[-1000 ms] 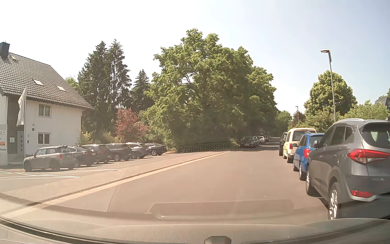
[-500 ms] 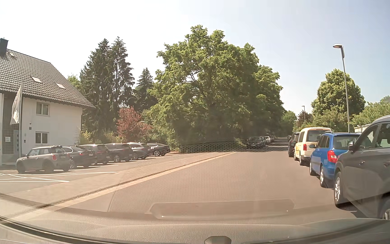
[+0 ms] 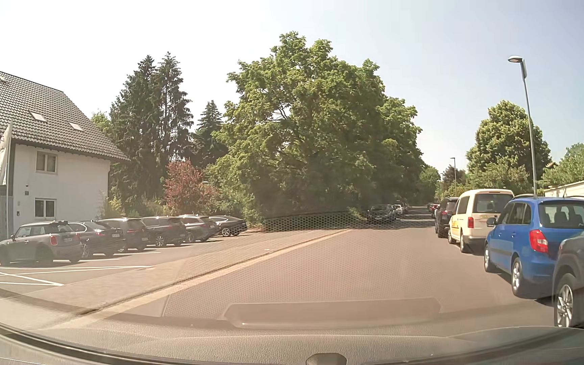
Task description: Follow the waypoints while adhering to traffic rules and regulations
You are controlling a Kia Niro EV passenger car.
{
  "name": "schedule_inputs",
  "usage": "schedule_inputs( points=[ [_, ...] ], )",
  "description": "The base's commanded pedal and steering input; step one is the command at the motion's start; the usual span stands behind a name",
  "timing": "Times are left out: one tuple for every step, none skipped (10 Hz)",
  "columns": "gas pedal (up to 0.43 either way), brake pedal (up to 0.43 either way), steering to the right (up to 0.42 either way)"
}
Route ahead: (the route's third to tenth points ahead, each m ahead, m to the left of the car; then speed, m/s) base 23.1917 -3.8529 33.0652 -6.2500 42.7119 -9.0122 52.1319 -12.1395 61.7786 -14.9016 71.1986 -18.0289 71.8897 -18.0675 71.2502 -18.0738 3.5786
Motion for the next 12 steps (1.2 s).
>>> schedule_inputs(
  points=[
    [0.280, 0.000, 0.075],
    [0.280, 0.000, 0.086],
    [0.280, 0.000, 0.098],
    [0.280, 0.000, 0.104],
    [0.280, 0.000, 0.106],
    [0.280, 0.000, 0.106],
    [0.280, 0.000, 0.110],
    [0.268, 0.000, 0.117],
    [0.260, 0.000, 0.125],
    [0.220, 0.000, 0.133],
    [0.220, 0.000, 0.140],
    [0.220, 0.000, 0.141]
  ],
)
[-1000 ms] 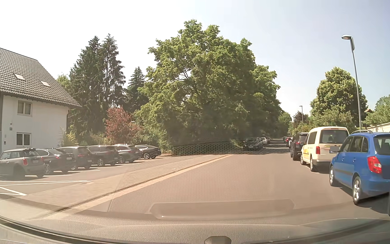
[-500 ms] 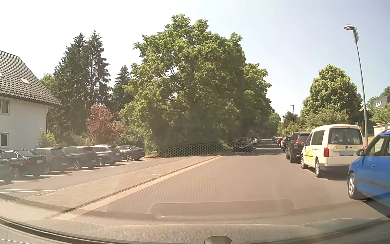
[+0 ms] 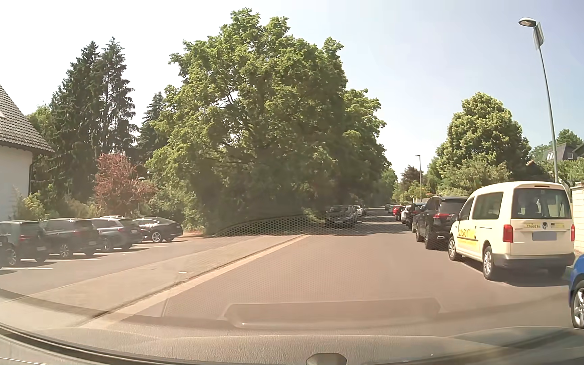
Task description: Follow the waypoints while adhering to traffic rules and regulations
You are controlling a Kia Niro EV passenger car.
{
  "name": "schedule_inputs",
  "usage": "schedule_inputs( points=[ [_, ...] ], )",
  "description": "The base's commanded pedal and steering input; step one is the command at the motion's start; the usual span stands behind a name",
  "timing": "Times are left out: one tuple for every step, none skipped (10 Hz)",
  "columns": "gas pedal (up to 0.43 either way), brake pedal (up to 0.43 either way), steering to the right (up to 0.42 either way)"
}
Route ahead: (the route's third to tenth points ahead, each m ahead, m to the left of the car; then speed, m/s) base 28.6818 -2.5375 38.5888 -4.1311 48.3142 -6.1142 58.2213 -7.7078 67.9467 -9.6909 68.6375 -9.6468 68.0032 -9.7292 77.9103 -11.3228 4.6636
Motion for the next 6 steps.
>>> schedule_inputs(
  points=[
    [0.220, 0.000, 0.138],
    [0.220, 0.000, 0.129],
    [0.220, 0.000, 0.121],
    [0.220, 0.000, 0.116],
    [0.220, 0.000, 0.112],
    [0.220, 0.000, 0.101]
  ],
)
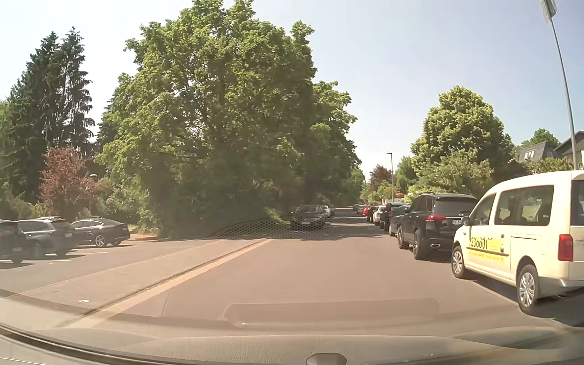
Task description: Follow the waypoints while adhering to traffic rules and regulations
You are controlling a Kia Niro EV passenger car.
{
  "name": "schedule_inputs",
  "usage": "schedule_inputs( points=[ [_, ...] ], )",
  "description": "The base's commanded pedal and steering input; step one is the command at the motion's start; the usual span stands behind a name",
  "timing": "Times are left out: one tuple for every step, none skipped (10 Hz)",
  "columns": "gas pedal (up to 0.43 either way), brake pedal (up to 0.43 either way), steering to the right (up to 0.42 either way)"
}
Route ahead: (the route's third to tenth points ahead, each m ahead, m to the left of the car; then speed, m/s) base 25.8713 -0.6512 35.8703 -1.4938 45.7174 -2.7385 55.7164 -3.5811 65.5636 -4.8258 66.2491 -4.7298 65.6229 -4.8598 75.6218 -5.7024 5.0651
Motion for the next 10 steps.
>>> schedule_inputs(
  points=[
    [0.220, 0.000, 0.086],
    [0.220, 0.000, 0.074],
    [0.209, 0.000, 0.060],
    [0.209, 0.000, 0.049],
    [0.197, 0.000, 0.043],
    [0.157, 0.000, 0.045],
    [0.079, 0.000, 0.051],
    [0.008, 0.000, 0.056],
    [0.000, 0.000, 0.057],
    [0.000, 0.000, 0.056]
  ],
)
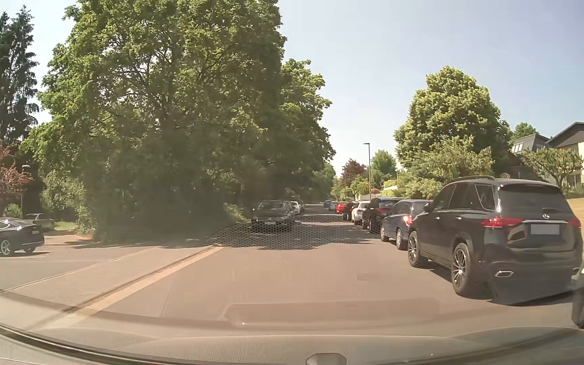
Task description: Follow the waypoints while adhering to traffic rules and regulations
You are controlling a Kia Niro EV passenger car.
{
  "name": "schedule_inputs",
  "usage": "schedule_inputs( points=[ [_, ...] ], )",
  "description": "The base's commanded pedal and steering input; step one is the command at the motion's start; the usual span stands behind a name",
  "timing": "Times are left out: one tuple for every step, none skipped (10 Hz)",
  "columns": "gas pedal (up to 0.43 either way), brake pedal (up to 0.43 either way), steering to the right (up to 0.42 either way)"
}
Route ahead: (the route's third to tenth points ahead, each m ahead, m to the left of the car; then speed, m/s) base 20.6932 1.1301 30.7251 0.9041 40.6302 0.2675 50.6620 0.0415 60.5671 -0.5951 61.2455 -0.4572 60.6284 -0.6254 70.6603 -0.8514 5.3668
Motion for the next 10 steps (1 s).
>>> schedule_inputs(
  points=[
    [0.000, 0.000, 0.054],
    [0.000, 0.000, 0.052],
    [0.000, 0.000, 0.047],
    [0.000, 0.000, 0.041],
    [0.000, 0.000, 0.033],
    [0.000, 0.000, 0.029],
    [0.000, 0.000, 0.027],
    [0.000, 0.000, 0.026],
    [0.039, 0.000, 0.024],
    [0.039, 0.000, 0.022]
  ],
)
